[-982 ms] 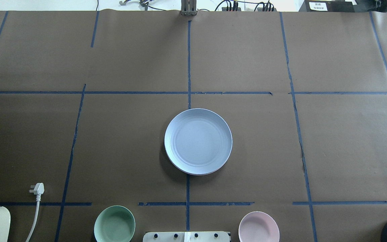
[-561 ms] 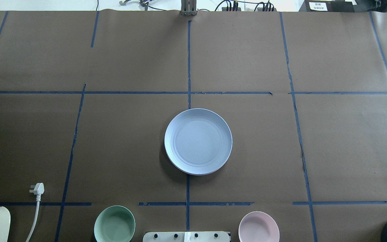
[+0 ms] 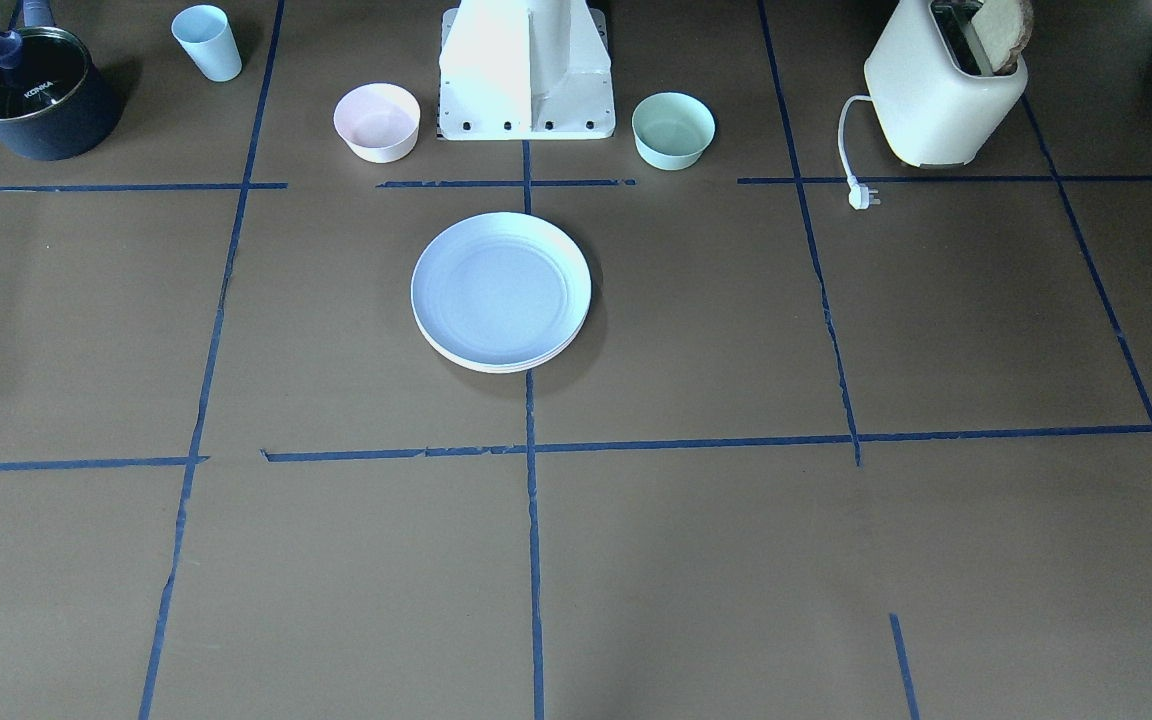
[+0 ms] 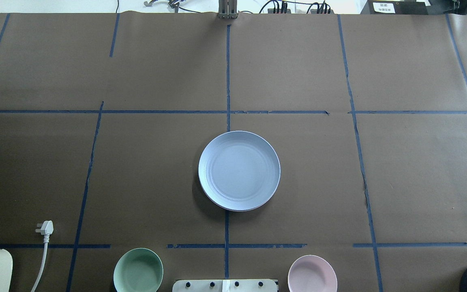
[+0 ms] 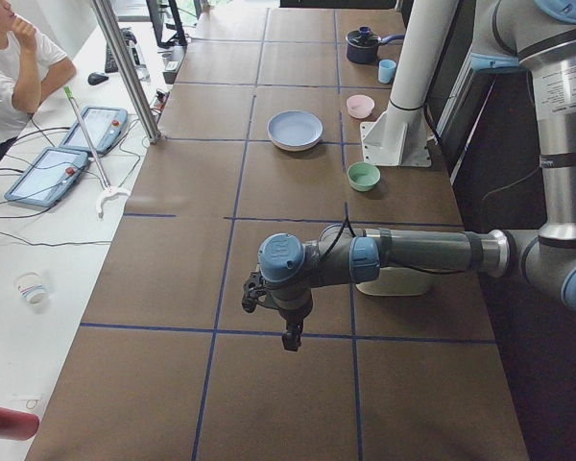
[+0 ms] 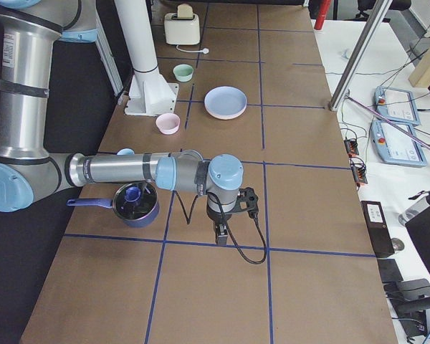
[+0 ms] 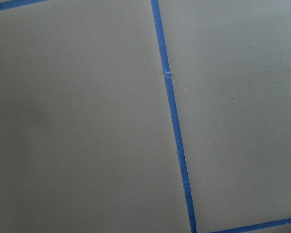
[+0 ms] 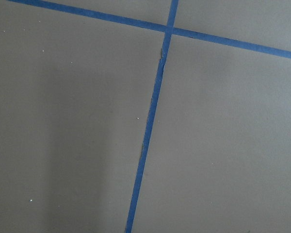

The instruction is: Stack three plates with pink and blue

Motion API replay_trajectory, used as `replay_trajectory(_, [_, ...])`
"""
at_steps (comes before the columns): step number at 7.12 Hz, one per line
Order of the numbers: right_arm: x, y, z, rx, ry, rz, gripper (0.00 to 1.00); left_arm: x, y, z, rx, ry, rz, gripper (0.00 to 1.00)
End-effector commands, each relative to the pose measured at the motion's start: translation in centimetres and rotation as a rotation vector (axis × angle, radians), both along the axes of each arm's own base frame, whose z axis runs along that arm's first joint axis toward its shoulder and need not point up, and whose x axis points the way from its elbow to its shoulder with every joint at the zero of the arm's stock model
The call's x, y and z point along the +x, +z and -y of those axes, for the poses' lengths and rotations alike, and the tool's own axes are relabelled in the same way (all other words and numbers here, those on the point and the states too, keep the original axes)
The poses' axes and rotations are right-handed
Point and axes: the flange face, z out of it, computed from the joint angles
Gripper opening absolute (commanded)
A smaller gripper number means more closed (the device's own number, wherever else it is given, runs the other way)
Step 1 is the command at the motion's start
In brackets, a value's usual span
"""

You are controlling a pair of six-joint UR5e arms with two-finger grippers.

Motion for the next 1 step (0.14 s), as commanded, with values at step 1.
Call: replay_trajectory(1, [-0.13,0.04,0.02,-0.001,-0.003,0.0,1.0,0.0,0.04,-0.03,-0.002,0.0,-0.001,1.0])
